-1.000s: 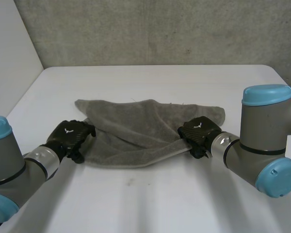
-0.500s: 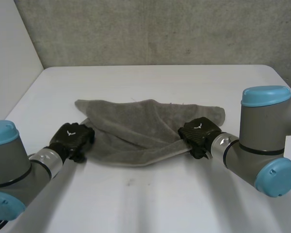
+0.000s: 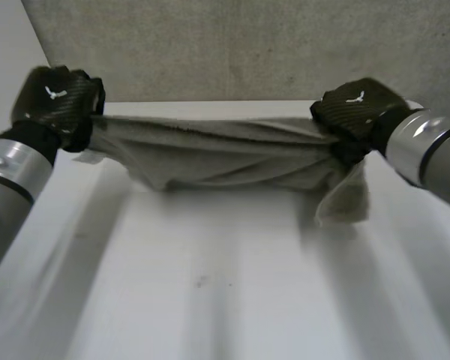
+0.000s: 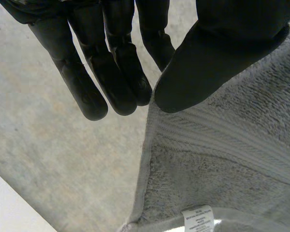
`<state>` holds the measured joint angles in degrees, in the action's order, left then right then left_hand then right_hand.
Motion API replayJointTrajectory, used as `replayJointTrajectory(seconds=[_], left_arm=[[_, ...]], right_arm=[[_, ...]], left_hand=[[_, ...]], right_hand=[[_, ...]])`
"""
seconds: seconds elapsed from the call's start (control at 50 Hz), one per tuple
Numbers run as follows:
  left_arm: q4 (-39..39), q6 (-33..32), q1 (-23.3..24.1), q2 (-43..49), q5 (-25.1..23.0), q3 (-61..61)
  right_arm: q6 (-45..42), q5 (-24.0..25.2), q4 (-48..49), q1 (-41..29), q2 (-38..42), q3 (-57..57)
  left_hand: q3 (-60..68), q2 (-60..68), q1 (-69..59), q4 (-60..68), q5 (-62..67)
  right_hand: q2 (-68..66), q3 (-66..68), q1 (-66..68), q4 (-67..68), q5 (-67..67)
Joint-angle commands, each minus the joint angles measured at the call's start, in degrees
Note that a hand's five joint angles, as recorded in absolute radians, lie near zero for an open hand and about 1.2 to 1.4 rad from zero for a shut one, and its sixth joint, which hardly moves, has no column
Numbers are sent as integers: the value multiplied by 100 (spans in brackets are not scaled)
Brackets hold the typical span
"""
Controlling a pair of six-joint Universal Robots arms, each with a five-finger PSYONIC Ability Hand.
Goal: Fold the laundry
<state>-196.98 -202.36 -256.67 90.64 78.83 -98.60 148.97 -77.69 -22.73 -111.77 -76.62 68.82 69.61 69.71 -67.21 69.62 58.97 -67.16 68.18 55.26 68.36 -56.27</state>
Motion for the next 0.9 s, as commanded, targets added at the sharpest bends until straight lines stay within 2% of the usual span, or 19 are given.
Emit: replayJointTrajectory(seconds=[0.02, 0.12, 0.16, 0.28, 0.36, 0.38, 0.42, 0.44, 0.48, 0.5, 0.54, 0.62, 0.66, 0.68, 0.72, 0.76, 0.78, 0.82, 0.9], left_arm=[[1160, -14, 20, -135, -34, 192], [1751, -216, 2, 516, -25, 412], [2022, -513, 20, 1067, -8, 595], [1997, -928, 231, 1923, 45, 1212], [1551, -919, 424, 2484, 63, 2464], [1549, -919, 424, 2485, 63, 2468], [727, -814, 582, 2599, 193, 3474], [723, -814, 583, 2599, 194, 3479], [-344, -604, 687, 2547, 771, 4214], [-350, -603, 688, 2547, 774, 4217], [-1189, -498, 697, 2415, 1334, 4506], [-1176, -497, 723, 2257, 1434, 4376], [-782, -480, 723, 2117, 1381, 3773], [-780, -480, 723, 2116, 1381, 3769], [-605, -489, 714, 1976, 1180, 2956], [-604, -480, 697, 1940, 1013, 2421], [-604, -480, 697, 1940, 1012, 2416], [-648, -471, 609, 1923, 793, 1549], [-867, -471, 591, 1984, 722, 898]], right_arm=[[-385, 157, -1020, 15, 356, -194], [-782, 104, -1699, -64, 912, -185], [-1079, 34, -1936, -134, 1270, -202], [-1257, -133, -1559, -152, 1694, -659], [-1248, -684, -246, -318, 1966, -1684], [-1248, -687, -240, -319, 1967, -1688], [-1318, -1177, 1071, -407, 1967, -2265], [-1318, -1179, 1078, -407, 1967, -2268], [-1370, -1276, 2548, -460, 1836, -2365], [-1371, -1275, 2555, -460, 1835, -2365], [-1563, -1127, 3352, -469, 1494, -2050], [-1766, -748, 3311, -477, 1228, -1697], [-1845, -372, 2987, -460, 1097, -1434], [-1846, -370, 2985, -460, 1096, -1433], [-1846, -256, 2695, -433, 1079, -1363], [-1872, -55, 1804, -390, 1166, -1301], [-1872, -54, 1799, -389, 1167, -1301], [-1924, 147, 1073, -293, 1481, -1205], [-2047, 411, 527, -205, 1885, -986]], left_hand=[[1039, 1029, -1279, 1038, 1103], [1039, 1029, -1279, 1038, 1103], [1039, 1029, -1279, 1038, 1103], [1039, 1029, -1279, 1038, 1103], [1039, 1029, -1279, 1038, 1103], [1039, 1029, -1279, 1038, 1103], [1039, 1029, -1279, 1038, 1103], [1039, 1029, -1279, 1038, 1103], [1039, 1029, -1279, 1038, 1103], [1039, 1029, -1279, 1038, 1103], [1039, 1029, -1279, 1038, 1103], [1039, 1029, -1279, 1038, 1103], [1039, 1029, -1279, 1038, 1103], [1039, 1029, -1279, 1038, 1103], [1039, 1029, -1279, 1038, 1103], [1039, 1029, -1279, 1038, 1103], [1039, 1029, -1279, 1038, 1103], [1039, 1029, -1279, 1038, 1103], [1039, 1029, -1279, 1038, 1103]], right_hand=[[-1284, 1182, 2474, 1164, -1373], [-1284, 1182, 2474, 1164, -1373], [-1284, 1182, 2474, 1164, -1373], [-1284, 1182, 2474, 1164, -1373], [-1284, 1182, 2474, 1164, -1373], [-1284, 1182, 2474, 1164, -1373], [-1284, 1182, 2474, 1164, -1373], [-1284, 1182, 2474, 1164, -1373], [-1284, 1182, 2474, 1164, -1373], [-1284, 1182, 2474, 1164, -1373], [-1284, 1182, 2474, 1164, -1373], [-1284, 1182, 2474, 1164, -1373], [-1284, 1182, 2474, 1164, -1373], [-1284, 1182, 2474, 1164, -1373], [-1284, 1182, 2474, 1164, -1373], [-1284, 1182, 2474, 1164, -1373], [-1284, 1182, 2474, 1164, -1373], [-1284, 1182, 2474, 1164, -1373], [-1284, 1182, 2474, 1164, -1373]])
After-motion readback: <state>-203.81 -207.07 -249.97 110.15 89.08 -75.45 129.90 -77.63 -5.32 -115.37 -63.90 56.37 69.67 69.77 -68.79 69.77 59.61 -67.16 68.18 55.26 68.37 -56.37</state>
